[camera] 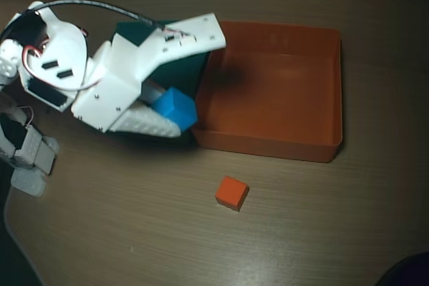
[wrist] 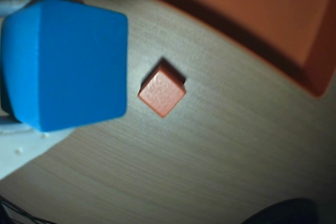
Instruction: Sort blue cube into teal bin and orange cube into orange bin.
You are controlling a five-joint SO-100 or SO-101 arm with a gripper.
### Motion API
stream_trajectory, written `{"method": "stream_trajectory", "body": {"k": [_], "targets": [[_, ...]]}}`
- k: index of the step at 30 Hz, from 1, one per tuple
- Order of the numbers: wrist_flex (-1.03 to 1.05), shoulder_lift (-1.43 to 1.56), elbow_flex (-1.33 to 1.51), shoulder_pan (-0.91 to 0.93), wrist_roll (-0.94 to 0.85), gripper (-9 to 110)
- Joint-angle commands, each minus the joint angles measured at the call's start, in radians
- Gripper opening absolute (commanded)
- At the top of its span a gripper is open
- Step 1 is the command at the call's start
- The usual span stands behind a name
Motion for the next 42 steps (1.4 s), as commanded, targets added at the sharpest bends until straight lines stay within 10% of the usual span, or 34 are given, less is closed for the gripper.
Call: {"method": "stream_trajectory", "body": {"k": [1,17,42], "targets": [[0.002,0.201,0.067,-0.097,0.006,-6],[-0.012,0.548,0.721,-0.456,0.005,-6],[-0.014,0.000,0.397,-0.549,0.135,1]]}}
